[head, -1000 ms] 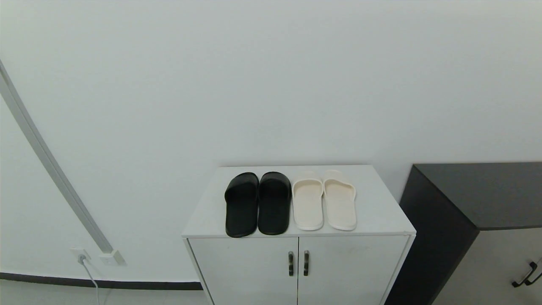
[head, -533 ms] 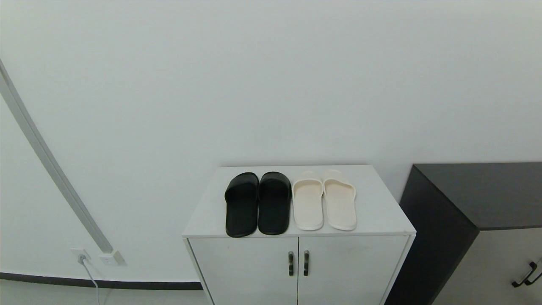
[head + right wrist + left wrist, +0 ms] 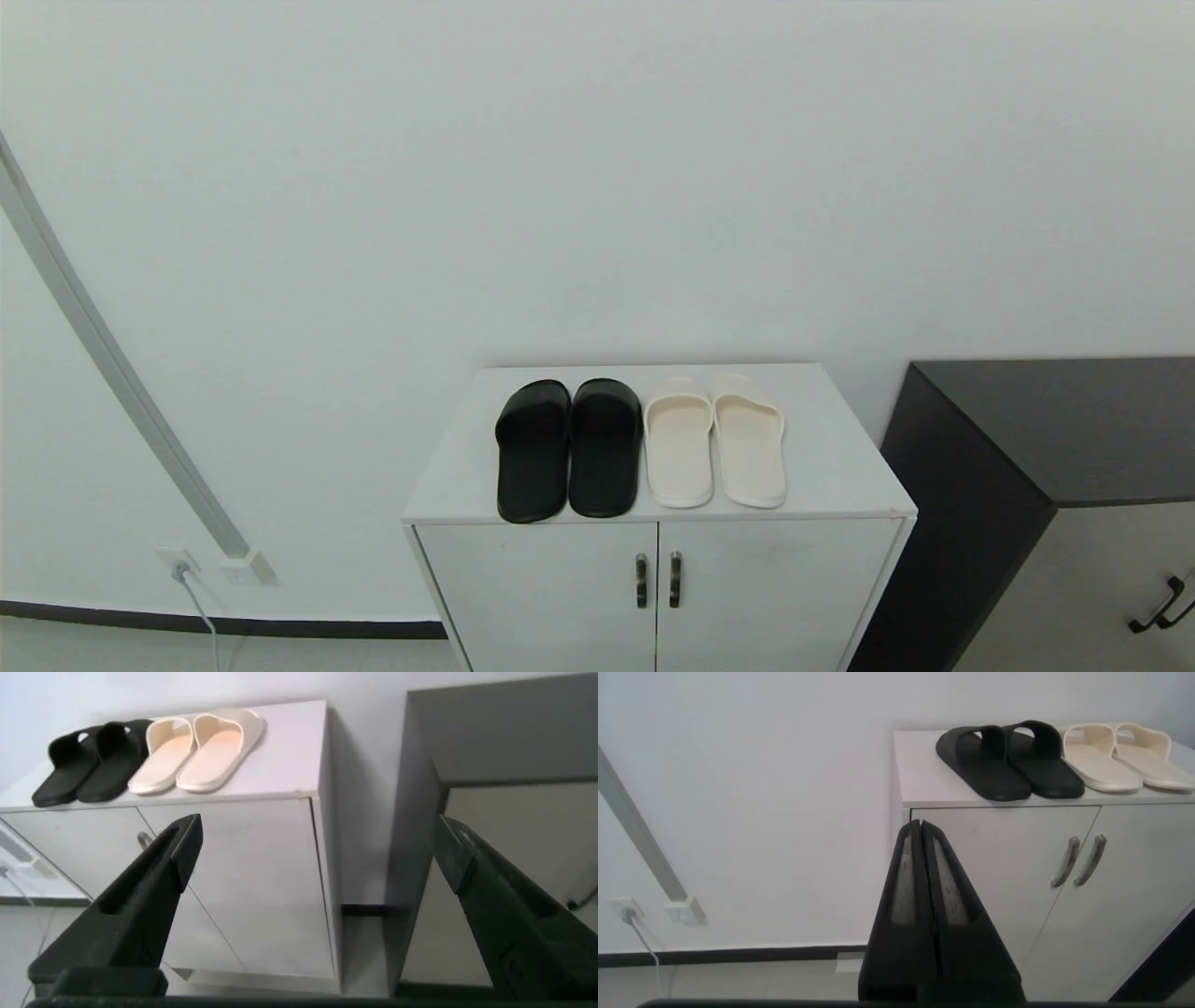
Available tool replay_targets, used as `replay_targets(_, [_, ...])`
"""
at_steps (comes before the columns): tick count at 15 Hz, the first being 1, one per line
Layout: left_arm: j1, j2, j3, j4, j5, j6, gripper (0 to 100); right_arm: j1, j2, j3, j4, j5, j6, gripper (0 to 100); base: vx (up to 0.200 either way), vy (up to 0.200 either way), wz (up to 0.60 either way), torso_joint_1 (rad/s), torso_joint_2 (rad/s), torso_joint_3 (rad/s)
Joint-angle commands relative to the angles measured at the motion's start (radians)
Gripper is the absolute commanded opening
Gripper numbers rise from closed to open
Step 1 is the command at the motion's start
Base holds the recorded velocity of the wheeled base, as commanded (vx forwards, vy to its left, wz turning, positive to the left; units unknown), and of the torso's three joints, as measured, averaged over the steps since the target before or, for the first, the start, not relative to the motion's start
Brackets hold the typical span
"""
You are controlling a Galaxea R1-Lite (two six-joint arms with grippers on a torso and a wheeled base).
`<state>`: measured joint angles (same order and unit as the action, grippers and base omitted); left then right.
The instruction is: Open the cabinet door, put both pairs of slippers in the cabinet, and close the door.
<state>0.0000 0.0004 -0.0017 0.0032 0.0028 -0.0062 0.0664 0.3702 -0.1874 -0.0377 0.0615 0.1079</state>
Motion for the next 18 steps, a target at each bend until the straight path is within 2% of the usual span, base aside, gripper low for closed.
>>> replay_targets(1, [0.0, 0.001, 0.0, 0.0, 0.0, 0.0, 0, 0.043, 0.342, -0.014, -0.191, 0.018, 0.0, 100, 0.0, 0.0, 0.0, 0.0, 0.0, 0.0])
replay_targets(3, [0.0, 0.001, 0.0, 0.0, 0.0, 0.0, 0, 0.108, 0.475, -0.05, -0.272, 0.008, 0.001, 100, 0.0, 0.0, 0.0, 0.0, 0.0, 0.0])
replay_targets(8, [0.0, 0.001, 0.0, 0.0, -0.001, 0.0, 0, 0.253, 0.702, -0.205, -0.278, -0.066, 0.026, 100, 0.0, 0.0, 0.0, 0.0, 0.0, 0.0])
replay_targets(10, [0.0, 0.001, 0.0, 0.0, -0.001, 0.002, 0, 0.362, 0.832, -0.293, -0.28, -0.15, 0.095, 100, 0.0, 0.0, 0.0, 0.0, 0.0, 0.0])
replay_targets(14, [0.0, 0.001, 0.0, 0.0, -0.001, -0.001, 0, 0.455, 0.989, -0.426, -0.278, -0.221, 0.131, 100, 0.0, 0.0, 0.0, 0.0, 0.0, 0.0])
replay_targets(18, [0.0, 0.001, 0.0, 0.0, -0.001, -0.001, 0, 0.598, 1.193, -0.563, -0.28, -0.399, 0.222, 100, 0.0, 0.0, 0.0, 0.0, 0.0, 0.0])
